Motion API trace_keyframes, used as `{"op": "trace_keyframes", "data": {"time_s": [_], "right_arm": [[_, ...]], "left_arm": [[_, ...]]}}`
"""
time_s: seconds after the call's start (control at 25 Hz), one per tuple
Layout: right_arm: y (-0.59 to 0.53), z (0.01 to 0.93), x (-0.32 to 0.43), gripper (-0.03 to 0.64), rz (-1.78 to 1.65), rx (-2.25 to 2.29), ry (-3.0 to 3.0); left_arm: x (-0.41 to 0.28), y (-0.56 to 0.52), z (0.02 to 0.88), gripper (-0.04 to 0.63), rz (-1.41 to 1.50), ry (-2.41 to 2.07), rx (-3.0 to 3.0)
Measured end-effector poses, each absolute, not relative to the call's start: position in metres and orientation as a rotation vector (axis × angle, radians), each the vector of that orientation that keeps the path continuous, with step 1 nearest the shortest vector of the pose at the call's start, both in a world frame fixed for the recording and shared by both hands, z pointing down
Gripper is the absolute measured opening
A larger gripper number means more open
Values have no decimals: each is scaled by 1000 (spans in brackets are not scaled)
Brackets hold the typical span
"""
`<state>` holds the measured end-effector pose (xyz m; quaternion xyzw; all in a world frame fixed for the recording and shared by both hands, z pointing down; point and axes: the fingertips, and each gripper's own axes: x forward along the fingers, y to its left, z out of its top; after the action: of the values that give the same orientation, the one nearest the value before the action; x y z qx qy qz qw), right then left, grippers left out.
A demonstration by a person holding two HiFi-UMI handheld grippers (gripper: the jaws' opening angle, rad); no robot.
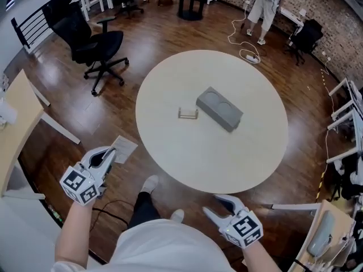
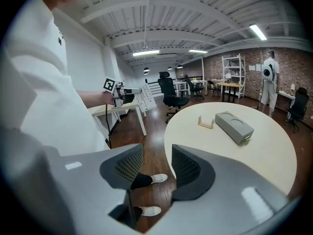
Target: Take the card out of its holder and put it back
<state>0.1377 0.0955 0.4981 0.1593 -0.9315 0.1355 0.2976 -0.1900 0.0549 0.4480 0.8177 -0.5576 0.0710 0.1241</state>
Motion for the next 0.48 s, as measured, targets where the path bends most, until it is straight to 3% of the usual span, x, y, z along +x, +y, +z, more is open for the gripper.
{"op": "trace_keyframes", "data": {"time_s": [0.24, 0.48], "right_arm": [[111, 499, 143, 187, 328, 349, -2479], [107, 492, 163, 187, 337, 438, -2488]], "left_arm": [[-195, 106, 462, 15, 185, -1709, 2265], [-181, 78, 451, 15, 181, -1626, 2353]]}}
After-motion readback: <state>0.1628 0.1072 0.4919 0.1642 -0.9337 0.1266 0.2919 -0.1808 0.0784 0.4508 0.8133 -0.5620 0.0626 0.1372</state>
